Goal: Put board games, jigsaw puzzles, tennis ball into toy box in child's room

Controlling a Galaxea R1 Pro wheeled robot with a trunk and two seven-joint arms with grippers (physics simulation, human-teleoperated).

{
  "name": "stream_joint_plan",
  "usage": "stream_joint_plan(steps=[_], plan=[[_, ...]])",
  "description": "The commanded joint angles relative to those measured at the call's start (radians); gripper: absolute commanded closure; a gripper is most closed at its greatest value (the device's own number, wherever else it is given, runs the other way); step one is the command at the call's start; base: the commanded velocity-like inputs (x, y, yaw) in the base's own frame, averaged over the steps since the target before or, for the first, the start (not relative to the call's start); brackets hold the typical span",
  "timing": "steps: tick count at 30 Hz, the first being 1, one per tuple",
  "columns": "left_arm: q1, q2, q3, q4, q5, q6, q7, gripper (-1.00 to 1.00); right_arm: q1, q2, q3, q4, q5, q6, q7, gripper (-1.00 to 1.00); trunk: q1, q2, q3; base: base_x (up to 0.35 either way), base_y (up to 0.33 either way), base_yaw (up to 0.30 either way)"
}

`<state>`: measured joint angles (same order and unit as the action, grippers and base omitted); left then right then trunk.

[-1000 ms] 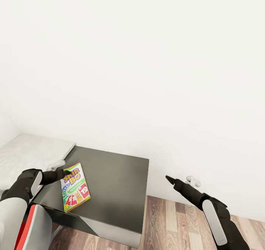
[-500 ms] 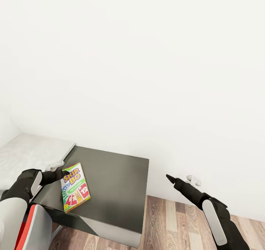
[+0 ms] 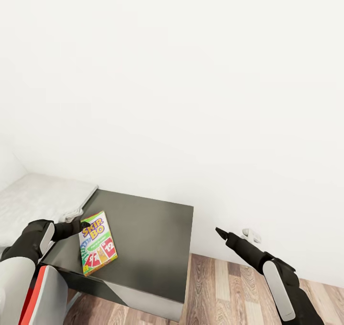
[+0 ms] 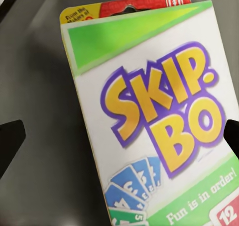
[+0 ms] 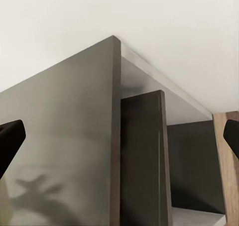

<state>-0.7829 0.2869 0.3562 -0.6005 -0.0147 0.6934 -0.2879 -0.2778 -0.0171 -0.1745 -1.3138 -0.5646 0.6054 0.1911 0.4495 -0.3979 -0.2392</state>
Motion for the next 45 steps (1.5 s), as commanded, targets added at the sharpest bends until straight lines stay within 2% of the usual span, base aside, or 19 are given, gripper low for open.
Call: stream_joint_plan(steps=[1,10,32,45], plan=[[-0.001,0.0,0.004,-0.001,0.0,0.006,-0.005,-1.0,-0.001,0.0,-0.002,-0.001,-0.001,0.006,0.004,-1.0,0.001,-0.002,-0.003,0.0,0.0,0.0],[-0.001,0.0,0.004,-0.001,0.02,0.003,-0.006,-1.0,-0.001,0.0,-0.002,-0.001,-0.001,0.007,0.004,-1.0,0.001,-0.002,-0.014,0.0,0.0,0.0],[-0.001,0.001,0.004,-0.002,0.024,0.0,-0.014,-1.0,0.0,0.0,-0.002,-0.001,0.0,0.005,0.004,-1.0,0.001,-0.002,-0.045,0.0,-0.002,0.0],[-0.001,0.001,0.004,-0.001,0.024,0.0,-0.017,-1.0,0.0,0.0,-0.002,-0.001,0.0,0.001,0.006,-1.0,0.001,-0.002,-0.057,0.0,-0.153,0.0]])
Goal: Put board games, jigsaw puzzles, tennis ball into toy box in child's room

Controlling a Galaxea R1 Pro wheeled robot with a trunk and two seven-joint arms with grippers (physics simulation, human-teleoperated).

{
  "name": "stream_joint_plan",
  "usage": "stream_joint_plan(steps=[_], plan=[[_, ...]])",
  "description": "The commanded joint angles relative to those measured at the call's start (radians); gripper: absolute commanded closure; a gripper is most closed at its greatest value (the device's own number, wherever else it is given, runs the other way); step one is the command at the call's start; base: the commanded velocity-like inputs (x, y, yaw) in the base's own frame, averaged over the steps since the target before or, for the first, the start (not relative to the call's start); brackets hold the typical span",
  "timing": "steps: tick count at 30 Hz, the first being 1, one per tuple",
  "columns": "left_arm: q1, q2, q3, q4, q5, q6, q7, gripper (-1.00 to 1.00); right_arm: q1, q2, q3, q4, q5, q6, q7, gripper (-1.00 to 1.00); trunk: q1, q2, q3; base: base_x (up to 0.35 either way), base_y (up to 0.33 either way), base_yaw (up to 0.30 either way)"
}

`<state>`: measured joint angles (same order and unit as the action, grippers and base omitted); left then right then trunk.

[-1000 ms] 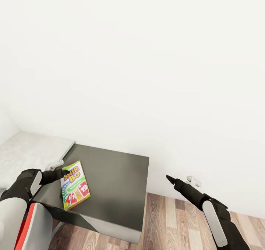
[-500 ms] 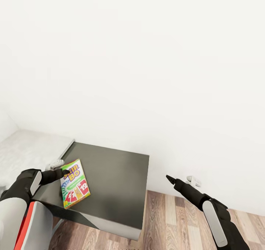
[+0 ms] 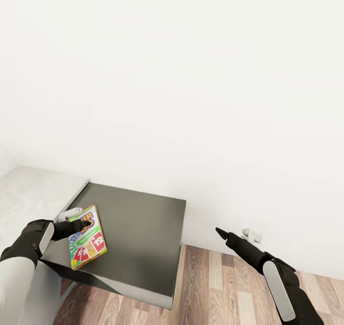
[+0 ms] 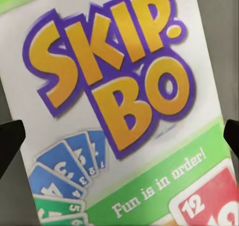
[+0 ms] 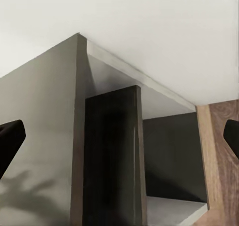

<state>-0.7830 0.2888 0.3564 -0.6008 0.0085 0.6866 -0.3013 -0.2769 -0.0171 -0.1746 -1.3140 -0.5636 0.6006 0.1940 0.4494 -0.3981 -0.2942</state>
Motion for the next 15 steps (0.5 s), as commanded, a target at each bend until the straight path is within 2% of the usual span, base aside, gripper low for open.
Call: stream_joint_plan(steps=[1,15], plan=[[-0.001,0.0,0.004,-0.001,0.001,0.007,-0.003,-1.0,-0.001,0.0,-0.002,-0.001,-0.001,0.006,0.004,-1.0,0.001,-0.002,-0.002,0.0,-0.052,0.0],[-0.001,0.001,0.004,-0.001,0.001,0.008,-0.003,-1.0,-0.001,0.0,-0.002,-0.001,-0.001,0.005,0.004,-1.0,0.001,-0.002,-0.002,0.0,-0.011,0.0]])
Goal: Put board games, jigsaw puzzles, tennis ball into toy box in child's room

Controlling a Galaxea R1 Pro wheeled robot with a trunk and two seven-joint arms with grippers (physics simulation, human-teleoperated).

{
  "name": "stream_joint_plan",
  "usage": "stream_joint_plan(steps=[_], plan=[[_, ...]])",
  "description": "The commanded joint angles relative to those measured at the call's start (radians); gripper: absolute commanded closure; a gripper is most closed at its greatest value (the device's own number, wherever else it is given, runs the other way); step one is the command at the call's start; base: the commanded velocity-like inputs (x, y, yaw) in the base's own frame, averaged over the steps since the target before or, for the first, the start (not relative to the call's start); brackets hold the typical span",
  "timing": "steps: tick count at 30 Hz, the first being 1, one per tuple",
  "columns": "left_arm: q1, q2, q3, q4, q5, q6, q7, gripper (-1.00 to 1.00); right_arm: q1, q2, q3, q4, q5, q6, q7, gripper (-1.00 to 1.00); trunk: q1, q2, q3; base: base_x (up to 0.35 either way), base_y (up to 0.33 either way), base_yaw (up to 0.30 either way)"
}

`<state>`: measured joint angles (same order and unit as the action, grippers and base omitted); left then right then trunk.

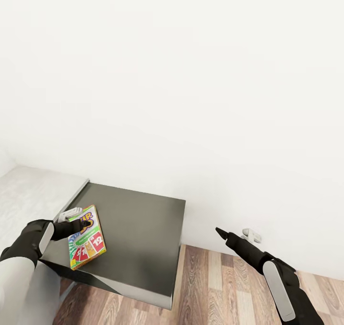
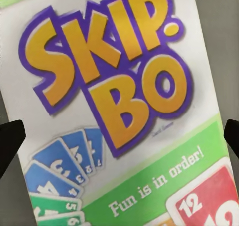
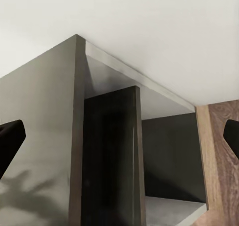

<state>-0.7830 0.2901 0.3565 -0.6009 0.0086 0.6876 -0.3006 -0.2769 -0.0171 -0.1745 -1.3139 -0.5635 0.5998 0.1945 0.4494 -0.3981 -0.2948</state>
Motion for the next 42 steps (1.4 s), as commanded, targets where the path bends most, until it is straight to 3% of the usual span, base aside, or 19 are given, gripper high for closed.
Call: stream_joint_plan(steps=[1,42], plan=[[-0.001,0.0,0.004,-0.001,0.001,0.007,-0.003,-1.0,-0.001,0.0,-0.002,-0.001,-0.001,0.006,0.003,-1.0,0.001,-0.002,-0.002,0.0,0.0,0.0],[-0.004,-0.003,0.027,-0.001,-0.001,0.004,0.006,-1.0,-0.001,0.002,-0.002,0.002,0.0,0.005,0.0,-1.0,0.001,-0.002,-0.002,0.015,0.035,0.0]])
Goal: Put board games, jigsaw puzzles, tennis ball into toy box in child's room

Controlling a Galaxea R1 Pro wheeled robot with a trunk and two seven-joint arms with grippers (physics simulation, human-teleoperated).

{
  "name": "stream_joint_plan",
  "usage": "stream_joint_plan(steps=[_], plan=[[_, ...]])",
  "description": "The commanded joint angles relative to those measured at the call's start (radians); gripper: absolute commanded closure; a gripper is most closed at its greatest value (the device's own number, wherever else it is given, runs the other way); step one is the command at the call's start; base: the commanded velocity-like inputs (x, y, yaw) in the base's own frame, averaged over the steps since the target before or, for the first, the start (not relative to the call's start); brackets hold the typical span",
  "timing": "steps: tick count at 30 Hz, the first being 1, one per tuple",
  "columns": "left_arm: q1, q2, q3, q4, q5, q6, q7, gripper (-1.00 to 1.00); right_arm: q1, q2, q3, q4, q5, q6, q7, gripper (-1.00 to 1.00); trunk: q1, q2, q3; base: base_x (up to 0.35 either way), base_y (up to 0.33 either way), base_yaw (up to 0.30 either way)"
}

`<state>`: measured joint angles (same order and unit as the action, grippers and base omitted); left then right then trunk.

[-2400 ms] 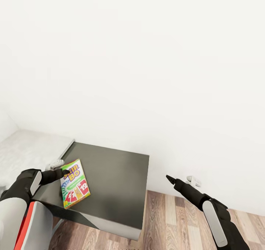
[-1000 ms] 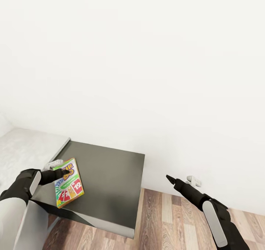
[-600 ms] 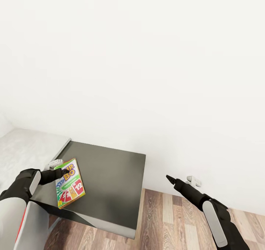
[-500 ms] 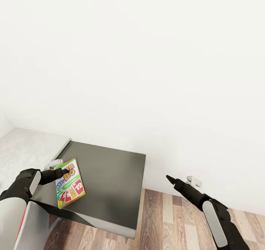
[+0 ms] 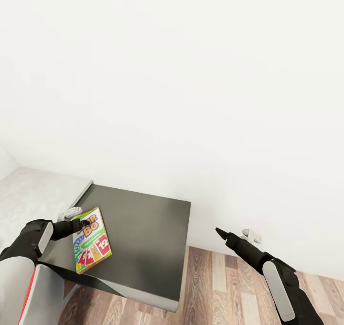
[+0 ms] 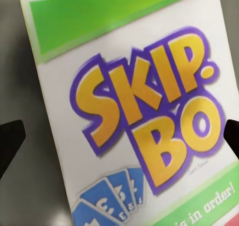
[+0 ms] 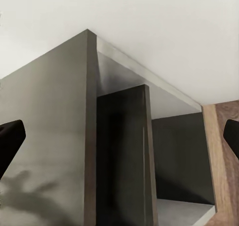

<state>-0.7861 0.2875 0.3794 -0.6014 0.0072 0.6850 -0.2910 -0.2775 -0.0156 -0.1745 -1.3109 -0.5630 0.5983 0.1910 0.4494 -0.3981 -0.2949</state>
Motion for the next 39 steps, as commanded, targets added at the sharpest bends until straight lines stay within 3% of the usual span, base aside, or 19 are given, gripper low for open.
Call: stream_joint_plan(steps=[1,22,39], plan=[[-0.001,0.0,0.004,-0.001,0.0,0.006,-0.004,-1.0,-0.001,0.0,-0.002,-0.001,-0.001,0.006,0.003,-1.0,0.001,-0.002,-0.002,0.024,0.016,0.0],[-0.001,-0.001,0.004,-0.001,0.0,0.004,-0.004,-1.0,0.0,0.0,-0.002,-0.001,0.0,0.006,0.004,-1.0,0.001,-0.002,-0.003,0.048,0.01,0.0],[-0.001,-0.001,0.003,-0.001,0.0,0.005,-0.004,-1.0,-0.002,0.0,-0.002,-0.001,-0.001,0.006,0.004,-1.0,0.001,-0.002,-0.027,0.002,0.0,0.0]])
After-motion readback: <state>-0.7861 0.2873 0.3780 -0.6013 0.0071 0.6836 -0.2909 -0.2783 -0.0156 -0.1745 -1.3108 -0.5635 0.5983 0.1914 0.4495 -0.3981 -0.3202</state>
